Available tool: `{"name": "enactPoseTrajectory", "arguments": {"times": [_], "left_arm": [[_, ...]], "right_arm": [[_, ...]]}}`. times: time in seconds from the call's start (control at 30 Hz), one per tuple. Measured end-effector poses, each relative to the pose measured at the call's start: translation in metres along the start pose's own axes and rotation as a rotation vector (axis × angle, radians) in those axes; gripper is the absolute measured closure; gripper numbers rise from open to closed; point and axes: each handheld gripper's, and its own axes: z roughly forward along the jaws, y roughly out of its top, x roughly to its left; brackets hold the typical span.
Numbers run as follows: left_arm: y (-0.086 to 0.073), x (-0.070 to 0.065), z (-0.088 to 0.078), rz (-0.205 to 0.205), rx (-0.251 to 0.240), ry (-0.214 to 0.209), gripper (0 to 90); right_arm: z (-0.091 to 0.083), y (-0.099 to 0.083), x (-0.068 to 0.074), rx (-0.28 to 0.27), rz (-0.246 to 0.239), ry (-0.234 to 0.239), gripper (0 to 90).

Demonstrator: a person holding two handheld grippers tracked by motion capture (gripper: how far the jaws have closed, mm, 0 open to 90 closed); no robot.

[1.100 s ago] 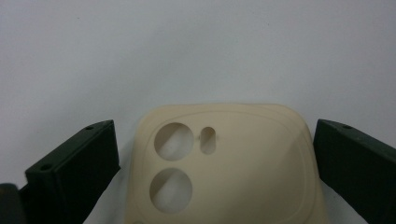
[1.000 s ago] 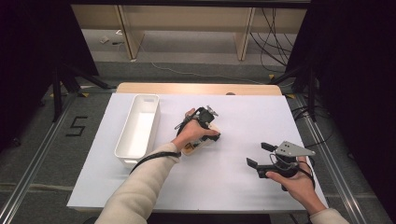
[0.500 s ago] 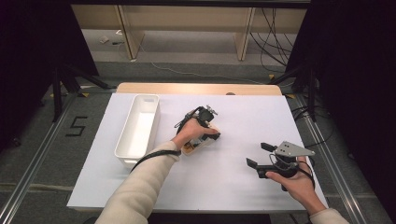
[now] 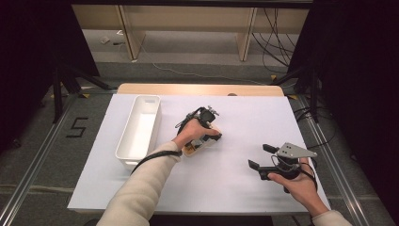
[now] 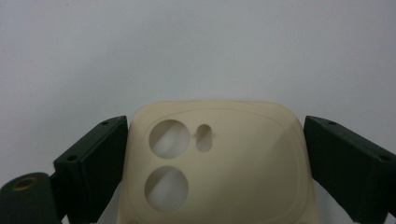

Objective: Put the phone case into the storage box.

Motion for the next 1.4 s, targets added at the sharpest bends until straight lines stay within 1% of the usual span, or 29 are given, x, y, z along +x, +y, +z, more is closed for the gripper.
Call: {"name": "enactPoseTrajectory", "arguments": {"times": [0.4,0.77,1.0,1.17,1.23,1.27,1.33,1.4], "left_arm": [[0.0013,-0.0005,-0.0001,-0.005,0.009,0.004,10.3],[0.0007,-0.0007,-0.0002,-0.006,0.003,0.005,10.5],[0.0020,-0.0013,-0.0004,-0.010,0.012,0.011,10.9],[0.0024,-0.0031,-0.0011,-0.011,0.011,0.027,11.1],[0.0027,-0.0044,-0.0016,-0.015,0.005,0.039,11.1],[0.0027,-0.0048,-0.0018,-0.013,0.000,0.056,11.1],[0.0027,-0.0042,-0.0031,-0.017,-0.003,0.058,11.2],[0.0026,-0.0038,-0.0054,-0.030,-0.020,0.066,11.2]], "right_arm": [[0.0003,-0.0002,-0.0003,0.002,0.001,0.000,15.3],[-0.0001,-0.0001,-0.0007,0.000,-0.001,-0.003,15.3],[-0.0005,-0.0002,-0.0010,0.000,0.001,-0.003,15.3],[-0.0008,-0.0002,-0.0015,-0.002,0.003,-0.005,15.3],[-0.0010,0.0000,-0.0014,-0.004,0.003,-0.005,15.3],[-0.0011,0.0000,-0.0015,-0.005,0.003,-0.005,15.3],[-0.0011,-0.0001,-0.0016,-0.007,0.004,-0.006,15.3],[-0.0017,0.0000,-0.0019,-0.005,0.005,-0.007,15.3]]}}
